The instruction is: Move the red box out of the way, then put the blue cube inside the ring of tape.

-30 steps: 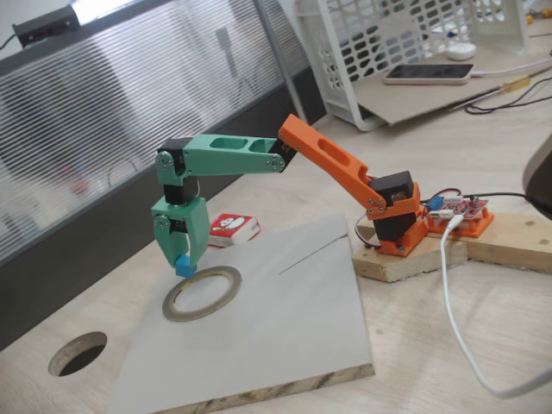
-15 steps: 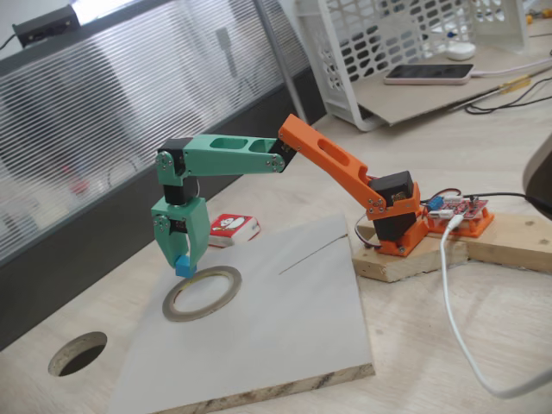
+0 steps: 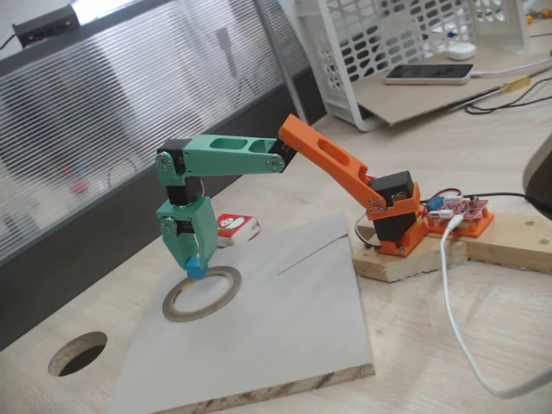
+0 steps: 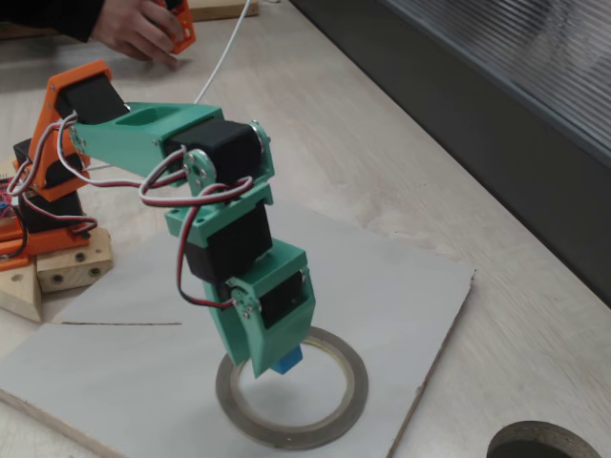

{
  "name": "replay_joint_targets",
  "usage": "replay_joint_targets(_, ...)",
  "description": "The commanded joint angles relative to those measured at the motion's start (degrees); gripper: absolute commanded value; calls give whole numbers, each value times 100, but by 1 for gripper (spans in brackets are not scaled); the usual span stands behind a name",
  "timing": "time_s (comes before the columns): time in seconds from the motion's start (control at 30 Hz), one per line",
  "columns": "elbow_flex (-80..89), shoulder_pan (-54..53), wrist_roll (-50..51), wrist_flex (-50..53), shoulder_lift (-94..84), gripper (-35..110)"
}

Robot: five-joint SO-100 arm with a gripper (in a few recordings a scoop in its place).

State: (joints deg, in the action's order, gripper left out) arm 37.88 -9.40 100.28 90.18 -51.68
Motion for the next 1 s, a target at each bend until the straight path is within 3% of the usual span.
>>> replay_joint_targets(0.0, -35, -53, 44, 97, -53, 8)
replay_joint_targets(0.97, -35, -44, 53, 176, -53, 8)
